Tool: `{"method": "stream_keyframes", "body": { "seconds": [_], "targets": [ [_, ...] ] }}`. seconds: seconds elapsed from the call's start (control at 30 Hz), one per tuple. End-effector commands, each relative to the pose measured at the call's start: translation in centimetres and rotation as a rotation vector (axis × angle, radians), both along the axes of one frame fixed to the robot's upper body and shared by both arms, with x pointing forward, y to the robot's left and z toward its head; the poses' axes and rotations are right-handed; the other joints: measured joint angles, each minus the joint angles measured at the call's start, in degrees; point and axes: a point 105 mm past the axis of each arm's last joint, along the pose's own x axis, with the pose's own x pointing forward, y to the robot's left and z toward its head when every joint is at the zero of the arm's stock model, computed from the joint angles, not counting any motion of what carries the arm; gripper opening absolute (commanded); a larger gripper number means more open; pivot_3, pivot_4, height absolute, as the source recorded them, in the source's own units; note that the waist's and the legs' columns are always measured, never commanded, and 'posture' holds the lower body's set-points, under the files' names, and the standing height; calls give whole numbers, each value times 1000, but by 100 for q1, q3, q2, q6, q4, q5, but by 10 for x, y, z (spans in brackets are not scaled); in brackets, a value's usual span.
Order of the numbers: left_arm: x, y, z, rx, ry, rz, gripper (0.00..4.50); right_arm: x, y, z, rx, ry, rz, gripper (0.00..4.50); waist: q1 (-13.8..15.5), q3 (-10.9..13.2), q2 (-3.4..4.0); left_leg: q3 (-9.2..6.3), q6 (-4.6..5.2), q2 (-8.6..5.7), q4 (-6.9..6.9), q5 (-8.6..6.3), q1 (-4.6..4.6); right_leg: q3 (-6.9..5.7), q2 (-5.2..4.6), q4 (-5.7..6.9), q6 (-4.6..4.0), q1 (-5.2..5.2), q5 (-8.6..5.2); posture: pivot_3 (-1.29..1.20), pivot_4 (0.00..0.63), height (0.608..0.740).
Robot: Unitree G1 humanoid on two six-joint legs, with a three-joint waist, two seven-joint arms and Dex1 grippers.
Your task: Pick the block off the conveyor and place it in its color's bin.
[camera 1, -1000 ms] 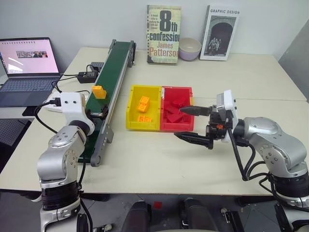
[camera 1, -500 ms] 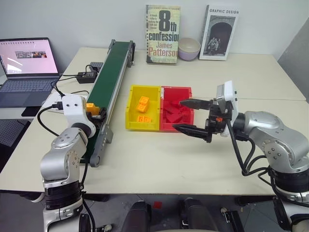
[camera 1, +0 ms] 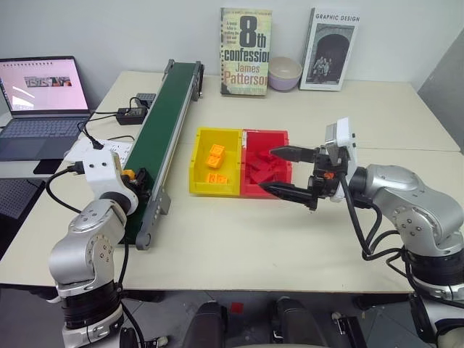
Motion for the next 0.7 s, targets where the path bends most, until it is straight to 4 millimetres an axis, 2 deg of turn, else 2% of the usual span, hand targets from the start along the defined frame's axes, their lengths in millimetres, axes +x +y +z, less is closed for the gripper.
{"method": "stream_keyframes", "body": {
  "seconds": [0.03, 0.17, 0.23, 0.33, 0.43, 0.5, 0.7],
  "targets": [
    [2, 3, 27, 58, -68, -25, 1521, -1, -2, 15, 25, -69, 2, 4500, 0, 0, 0, 0, 0, 0, 0, 0, -1, -1, 0, 0, 0, 0, 0, 0, 150, 740],
    [17, -17, 54, 153, -98, -203, 1521, 2, -6, 15, 4, -103, -38, 4500, 4, 0, 0, -3, 0, 0, -1, 0, -1, -5, 6, 2, -1, -2, -1, 0, 150, 740],
    [27, -32, 70, 166, -124, -305, 1521, 6, -10, 15, -13, -126, -82, 4500, 36, 0, -1, -6, 0, -3, 1, 0, -3, -10, 10, 1, -1, 0, -1, 0, 150, 740],
    [42, -62, 82, 203, -136, -460, 1521, 6, -11, 12, -20, -139, -133, 4500, 41, 0, -1, 8, 0, -10, 4, 0, -2, -11, 7, -3, 2, 1, 1, 0, 150, 740],
    [56, -92, 82, 231, -123, -599, 1521, -1, -9, 2, -57, -152, -155, 4500, 57, -1, -2, 11, 0, -14, 2, 0, -8, -8, 3, -9, 3, -1, 1, 0, 150, 740],
    [66, -105, 74, 254, -89, -666, 1521, -5, -8, -1, -65, -152, -165, 4500, 51, 0, -2, 15, 0, -14, -2, -1, -9, -6, 3, -9, 4, -5, 1, 0, 150, 740],
    [84, -124, 55, 265, -30, -759, 1521, -11, -7, -4, -62, -147, -185, 4500, -22, 0, -1, 11, 1, -4, -7, -1, -7, -7, 10, -1, 4, -11, 1, 0, 150, 740]
  ]
}}
